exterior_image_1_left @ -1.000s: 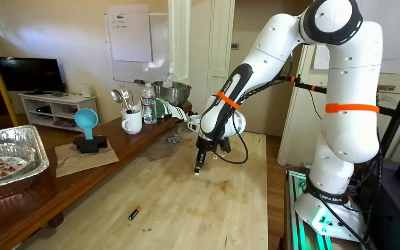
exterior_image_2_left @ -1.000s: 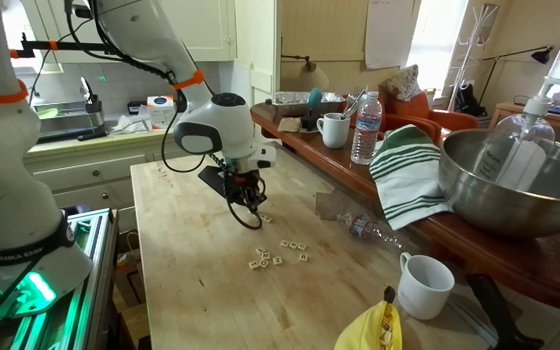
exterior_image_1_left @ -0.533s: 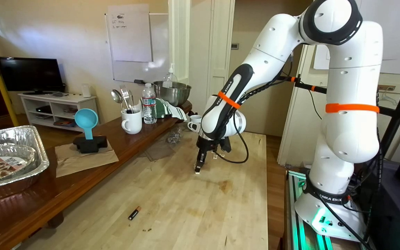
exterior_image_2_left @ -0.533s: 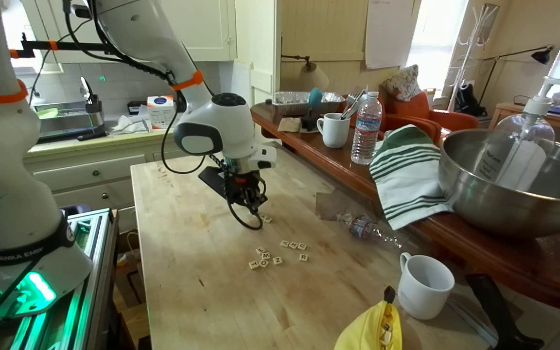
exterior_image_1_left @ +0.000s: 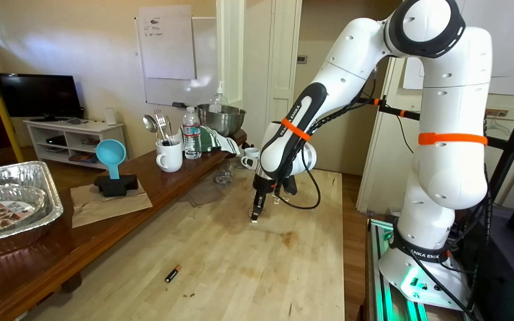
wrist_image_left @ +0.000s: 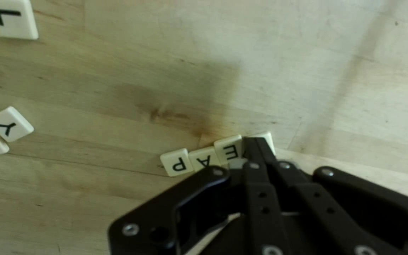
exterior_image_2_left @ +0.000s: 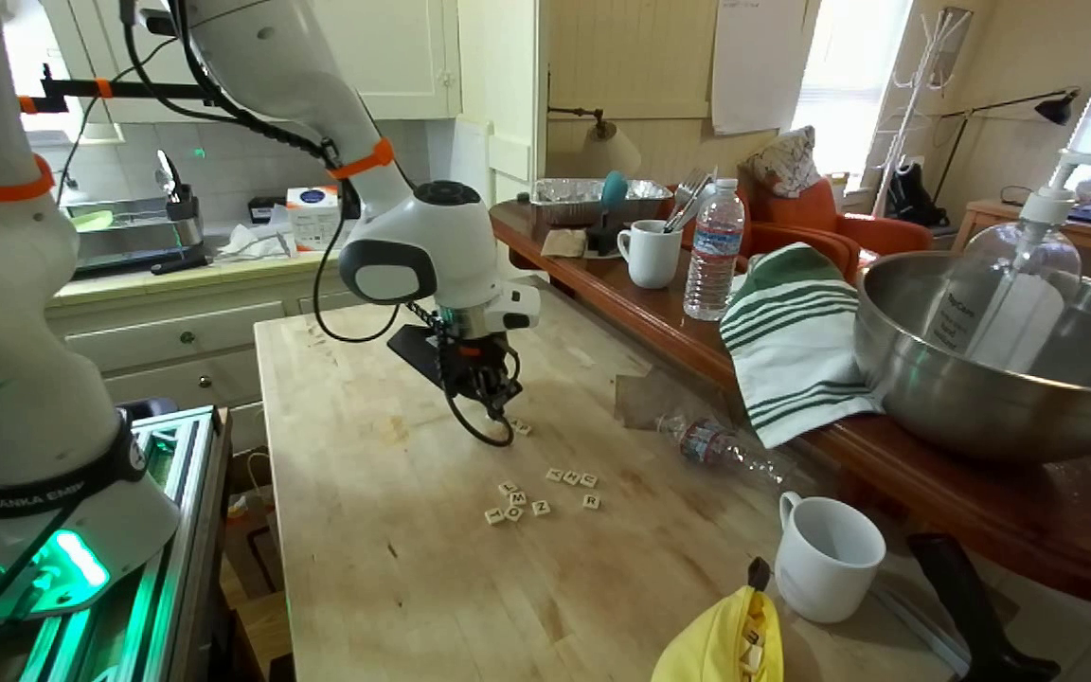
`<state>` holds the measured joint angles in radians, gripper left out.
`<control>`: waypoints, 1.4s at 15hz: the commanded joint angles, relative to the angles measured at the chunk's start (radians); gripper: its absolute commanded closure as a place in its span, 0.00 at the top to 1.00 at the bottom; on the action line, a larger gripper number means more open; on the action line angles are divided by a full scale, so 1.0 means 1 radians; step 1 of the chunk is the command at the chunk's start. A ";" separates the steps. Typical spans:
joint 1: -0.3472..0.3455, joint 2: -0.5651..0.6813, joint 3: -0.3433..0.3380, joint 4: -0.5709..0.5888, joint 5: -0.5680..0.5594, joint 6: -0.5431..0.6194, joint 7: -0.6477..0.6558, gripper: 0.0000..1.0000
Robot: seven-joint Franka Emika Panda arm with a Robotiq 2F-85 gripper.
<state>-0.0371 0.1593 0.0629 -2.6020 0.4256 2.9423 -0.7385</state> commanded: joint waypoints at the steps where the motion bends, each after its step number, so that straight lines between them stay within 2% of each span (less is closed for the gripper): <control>1: 0.012 -0.002 -0.025 -0.026 -0.047 -0.027 0.041 0.00; 16: 0.008 -0.122 -0.012 -0.030 -0.051 -0.083 0.048 0.00; 21: -0.007 -0.112 -0.026 0.004 -0.050 -0.059 0.060 0.00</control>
<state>-0.0364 0.0496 0.0514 -2.6113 0.3994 2.8973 -0.7080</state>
